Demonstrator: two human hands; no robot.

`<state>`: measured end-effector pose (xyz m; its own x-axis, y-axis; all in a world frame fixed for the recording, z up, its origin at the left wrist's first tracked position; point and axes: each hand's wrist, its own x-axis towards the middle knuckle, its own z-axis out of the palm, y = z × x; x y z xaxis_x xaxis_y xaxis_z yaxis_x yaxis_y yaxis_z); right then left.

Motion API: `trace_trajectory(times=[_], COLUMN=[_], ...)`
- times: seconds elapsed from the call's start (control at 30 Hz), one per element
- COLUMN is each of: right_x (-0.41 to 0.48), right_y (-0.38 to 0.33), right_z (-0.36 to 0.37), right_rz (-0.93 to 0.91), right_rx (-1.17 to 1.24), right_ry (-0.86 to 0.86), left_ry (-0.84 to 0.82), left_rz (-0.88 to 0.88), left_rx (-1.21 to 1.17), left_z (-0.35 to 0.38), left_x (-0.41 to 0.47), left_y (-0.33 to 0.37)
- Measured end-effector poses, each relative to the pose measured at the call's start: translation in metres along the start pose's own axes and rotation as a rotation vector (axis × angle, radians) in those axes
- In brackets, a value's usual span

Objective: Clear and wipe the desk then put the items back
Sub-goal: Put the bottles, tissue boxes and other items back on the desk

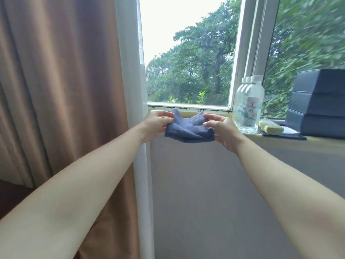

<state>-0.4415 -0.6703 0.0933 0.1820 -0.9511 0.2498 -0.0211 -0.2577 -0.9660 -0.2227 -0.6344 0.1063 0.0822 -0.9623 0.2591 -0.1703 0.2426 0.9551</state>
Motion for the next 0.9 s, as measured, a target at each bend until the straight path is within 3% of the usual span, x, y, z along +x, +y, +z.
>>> trace_trajectory(times=[0.17, 0.4, 0.67, 0.9], right_x=[0.043, 0.082, 0.094, 0.080], right_y=[-0.003, 0.004, 0.015, 0.014], right_z=[-0.021, -0.018, -0.019, -0.027], right_rz=[0.003, -0.072, -0.061, -0.091], right_rx=[-0.054, -0.458, -0.850, -0.932], right_ry=[0.059, 0.179, 0.187, 0.201], left_ry=[-0.065, 0.060, 0.005, -0.007], left_rz=[0.019, 0.070, 0.052, 0.075], left_rx=[0.071, 0.315, 0.700, 0.889], left_z=[0.026, 0.039, 0.046, 0.054], left_x=[0.057, 0.104, 0.124, 0.121], left_y=[-0.001, -0.019, -0.029, -0.021])
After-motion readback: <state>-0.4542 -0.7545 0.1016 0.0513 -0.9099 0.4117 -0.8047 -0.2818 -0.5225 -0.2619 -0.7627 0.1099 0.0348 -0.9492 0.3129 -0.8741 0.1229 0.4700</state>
